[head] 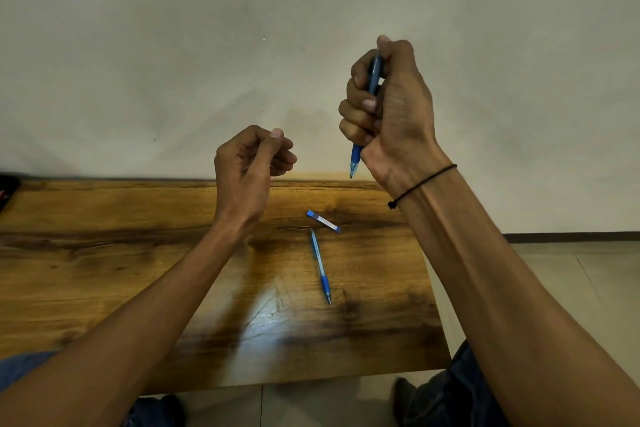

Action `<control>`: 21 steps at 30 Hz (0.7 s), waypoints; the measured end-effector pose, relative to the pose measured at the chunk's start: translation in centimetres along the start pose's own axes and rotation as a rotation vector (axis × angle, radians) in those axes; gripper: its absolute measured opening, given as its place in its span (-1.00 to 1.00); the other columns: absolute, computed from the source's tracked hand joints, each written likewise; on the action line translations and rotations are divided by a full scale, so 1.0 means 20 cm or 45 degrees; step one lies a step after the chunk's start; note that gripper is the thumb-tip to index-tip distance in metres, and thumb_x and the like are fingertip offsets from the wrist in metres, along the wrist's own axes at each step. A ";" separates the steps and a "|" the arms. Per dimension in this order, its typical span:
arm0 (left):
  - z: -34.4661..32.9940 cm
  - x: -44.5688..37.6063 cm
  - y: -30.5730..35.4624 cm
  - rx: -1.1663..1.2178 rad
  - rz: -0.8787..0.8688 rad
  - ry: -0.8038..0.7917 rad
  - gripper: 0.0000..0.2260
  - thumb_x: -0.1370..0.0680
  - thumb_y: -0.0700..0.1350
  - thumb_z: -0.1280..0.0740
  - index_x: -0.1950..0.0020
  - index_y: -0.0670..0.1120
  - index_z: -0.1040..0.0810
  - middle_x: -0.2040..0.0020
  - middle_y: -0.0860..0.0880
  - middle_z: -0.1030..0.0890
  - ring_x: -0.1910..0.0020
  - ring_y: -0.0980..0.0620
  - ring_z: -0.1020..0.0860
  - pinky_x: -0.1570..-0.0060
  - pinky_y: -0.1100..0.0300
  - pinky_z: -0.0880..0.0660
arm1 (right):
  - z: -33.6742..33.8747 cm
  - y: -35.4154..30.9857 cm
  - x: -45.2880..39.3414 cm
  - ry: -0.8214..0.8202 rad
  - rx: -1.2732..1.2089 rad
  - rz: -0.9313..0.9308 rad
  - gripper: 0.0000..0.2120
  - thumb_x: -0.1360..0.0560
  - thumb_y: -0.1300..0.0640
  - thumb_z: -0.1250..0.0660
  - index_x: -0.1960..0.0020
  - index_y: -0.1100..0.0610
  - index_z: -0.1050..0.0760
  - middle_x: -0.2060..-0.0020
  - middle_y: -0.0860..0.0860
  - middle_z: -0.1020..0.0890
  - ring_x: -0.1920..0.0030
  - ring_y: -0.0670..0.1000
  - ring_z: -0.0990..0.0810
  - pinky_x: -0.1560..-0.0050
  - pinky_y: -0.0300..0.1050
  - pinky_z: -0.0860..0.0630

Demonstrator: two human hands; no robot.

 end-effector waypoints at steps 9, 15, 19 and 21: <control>0.00 0.00 0.00 -0.004 -0.002 0.010 -0.76 -0.72 -0.09 -0.27 0.03 -0.11 -0.68 0.19 -0.08 -0.72 0.16 -0.05 -0.72 0.11 0.11 -0.68 | -0.02 0.00 0.00 -0.045 0.002 0.016 -0.52 -0.74 -0.01 -0.06 0.32 0.13 -0.31 0.56 -0.03 -0.25 0.60 -0.08 -0.13 0.53 -0.28 -0.11; -0.01 -0.01 0.00 0.003 0.006 0.009 -0.76 -0.71 -0.06 -0.28 0.03 -0.12 -0.68 0.19 -0.09 -0.73 0.15 -0.06 -0.72 0.10 0.10 -0.68 | -0.03 -0.01 0.01 -0.060 0.036 0.027 -0.51 -0.73 -0.02 -0.06 0.33 0.13 -0.31 0.57 -0.03 -0.25 0.59 -0.08 -0.12 0.52 -0.27 -0.11; -0.01 -0.01 0.00 0.001 0.003 0.008 -0.76 -0.71 -0.06 -0.28 0.03 -0.11 -0.68 0.21 -0.06 -0.73 0.16 -0.05 -0.72 0.11 0.12 -0.68 | -0.04 -0.01 0.01 -0.097 0.054 0.056 -0.51 -0.74 -0.01 -0.05 0.33 0.13 -0.31 0.57 -0.03 -0.26 0.59 -0.08 -0.14 0.51 -0.27 -0.13; -0.01 0.00 0.00 -0.001 0.000 0.008 -0.76 -0.71 -0.06 -0.28 0.05 -0.08 -0.68 0.22 -0.02 -0.73 0.16 -0.04 -0.72 0.11 0.13 -0.68 | -0.04 -0.02 0.02 -0.116 0.059 0.063 -0.50 -0.75 -0.02 -0.05 0.32 0.14 -0.31 0.57 -0.04 -0.27 0.60 -0.09 -0.15 0.51 -0.27 -0.14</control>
Point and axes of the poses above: each hand's wrist, its own x-axis away from the middle knuckle, its own z-axis out of the back of the hand, y = z × x, the point moved 2 cm from there along -x, towards the middle knuckle
